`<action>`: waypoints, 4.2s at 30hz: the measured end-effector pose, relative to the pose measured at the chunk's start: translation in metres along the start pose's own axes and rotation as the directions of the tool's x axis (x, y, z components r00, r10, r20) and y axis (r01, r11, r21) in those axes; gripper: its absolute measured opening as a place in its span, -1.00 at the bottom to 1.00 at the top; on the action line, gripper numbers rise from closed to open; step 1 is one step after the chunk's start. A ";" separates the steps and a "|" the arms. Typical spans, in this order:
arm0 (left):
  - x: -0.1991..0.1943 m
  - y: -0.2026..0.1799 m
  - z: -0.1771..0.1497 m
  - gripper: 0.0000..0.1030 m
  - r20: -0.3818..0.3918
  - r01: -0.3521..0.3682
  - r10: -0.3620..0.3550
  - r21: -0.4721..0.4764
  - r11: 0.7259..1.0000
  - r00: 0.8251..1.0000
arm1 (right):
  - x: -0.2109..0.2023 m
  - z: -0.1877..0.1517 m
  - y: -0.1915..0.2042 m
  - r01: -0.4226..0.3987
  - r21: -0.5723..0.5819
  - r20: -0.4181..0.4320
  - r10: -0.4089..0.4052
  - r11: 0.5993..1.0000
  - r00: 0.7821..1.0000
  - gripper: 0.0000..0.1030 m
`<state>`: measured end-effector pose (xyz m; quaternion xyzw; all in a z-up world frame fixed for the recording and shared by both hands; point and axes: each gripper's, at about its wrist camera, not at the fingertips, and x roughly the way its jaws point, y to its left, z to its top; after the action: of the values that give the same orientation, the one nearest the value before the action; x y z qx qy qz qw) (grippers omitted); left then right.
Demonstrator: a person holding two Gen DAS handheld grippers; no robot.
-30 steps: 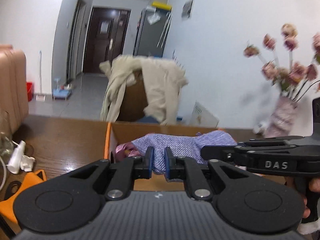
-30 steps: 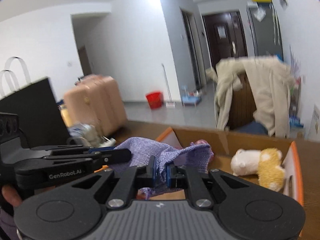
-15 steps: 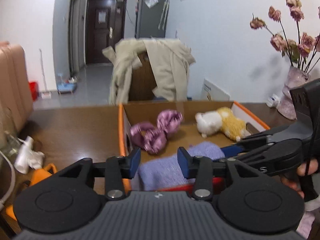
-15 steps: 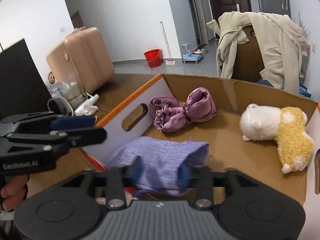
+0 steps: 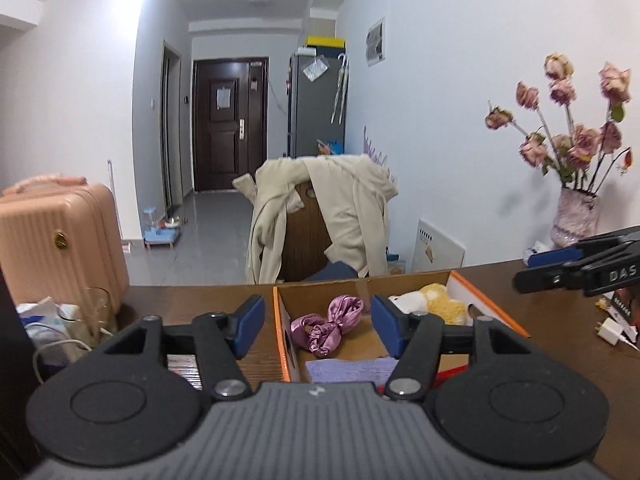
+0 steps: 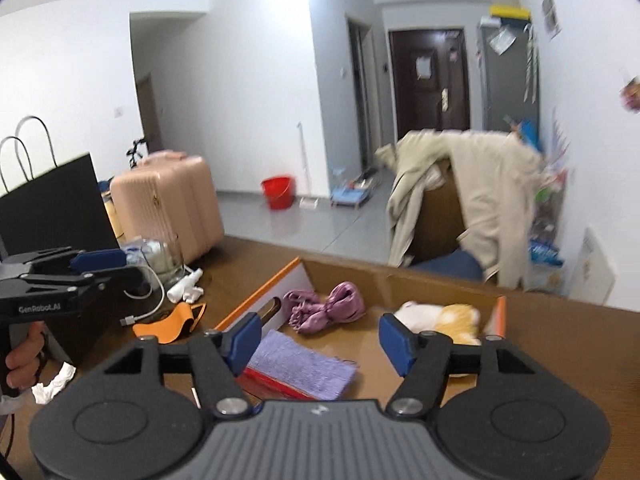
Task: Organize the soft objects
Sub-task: 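Withdraw both grippers from the box toward the lilac fluffy headband, then close both grippers together on the lilac fluffy headband, then carry the headband with both grippers into the box and open them, then withdraw both grippers from the box back toward the loose items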
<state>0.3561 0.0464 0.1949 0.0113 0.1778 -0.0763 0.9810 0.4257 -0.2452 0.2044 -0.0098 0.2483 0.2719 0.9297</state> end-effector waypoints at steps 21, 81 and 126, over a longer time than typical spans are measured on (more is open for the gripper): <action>-0.162 -0.083 -0.157 0.69 0.008 0.058 -0.058 -0.037 0.998 0.998 | -0.143 -0.188 0.082 0.044 -0.091 0.161 -0.029 0.995 0.987 0.67; -0.001 -0.116 -0.082 -0.54 -0.109 0.301 -0.342 -0.281 0.911 0.933 | -0.064 -0.150 -0.021 -0.130 0.263 0.122 0.100 0.956 0.987 -0.64; 0.071 0.013 0.044 0.48 -0.191 0.009 -0.028 -0.099 0.995 0.981 | 0.028 0.044 -0.044 0.136 0.092 -0.062 -0.131 0.986 0.990 0.67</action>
<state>0.4390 0.0469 0.2111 -0.0313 0.2754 -0.0754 0.9579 0.4886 -0.2624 0.2252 0.0106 0.2857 0.1965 0.9379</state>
